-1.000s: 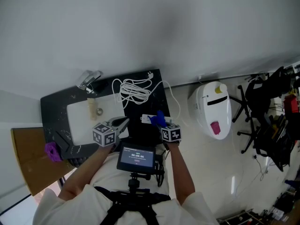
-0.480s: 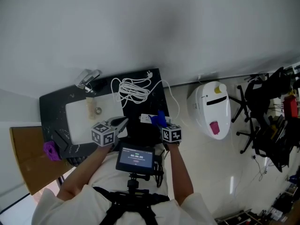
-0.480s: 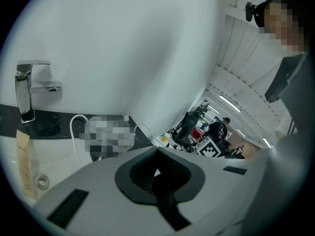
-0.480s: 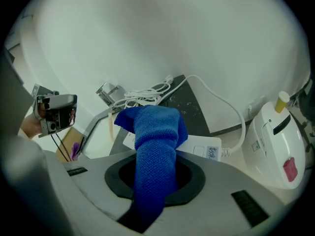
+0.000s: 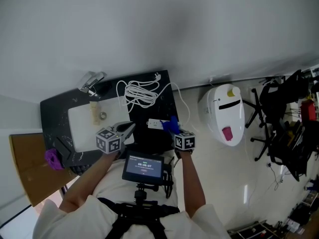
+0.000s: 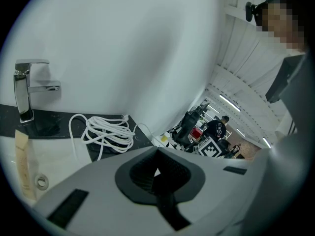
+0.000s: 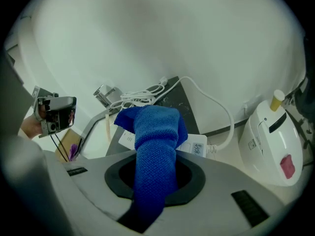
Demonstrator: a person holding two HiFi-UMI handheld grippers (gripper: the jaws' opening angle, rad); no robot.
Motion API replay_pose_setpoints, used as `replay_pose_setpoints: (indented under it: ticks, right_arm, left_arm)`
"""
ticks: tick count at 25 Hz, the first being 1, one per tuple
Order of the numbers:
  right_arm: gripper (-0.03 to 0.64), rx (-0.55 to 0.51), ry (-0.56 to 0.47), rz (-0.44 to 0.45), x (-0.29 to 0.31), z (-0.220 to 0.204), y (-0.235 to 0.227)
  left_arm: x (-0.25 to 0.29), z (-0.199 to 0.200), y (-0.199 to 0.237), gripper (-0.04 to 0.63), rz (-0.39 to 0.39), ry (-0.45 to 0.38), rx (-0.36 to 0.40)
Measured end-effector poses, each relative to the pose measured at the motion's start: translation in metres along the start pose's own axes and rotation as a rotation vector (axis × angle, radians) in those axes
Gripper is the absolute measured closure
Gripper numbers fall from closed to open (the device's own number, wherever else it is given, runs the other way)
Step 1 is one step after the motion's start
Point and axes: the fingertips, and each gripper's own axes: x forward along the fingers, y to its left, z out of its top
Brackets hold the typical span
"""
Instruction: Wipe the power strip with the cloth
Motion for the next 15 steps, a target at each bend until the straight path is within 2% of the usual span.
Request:
replay_pose_setpoints:
  ticks: [15]
  right_arm:
    - [0.537,0.02,-0.014,-0.031,-0.012,-0.006,-0.023]
  left_arm:
    - [0.005,-0.005,0.0,0.592,-0.007,0.011,-0.017]
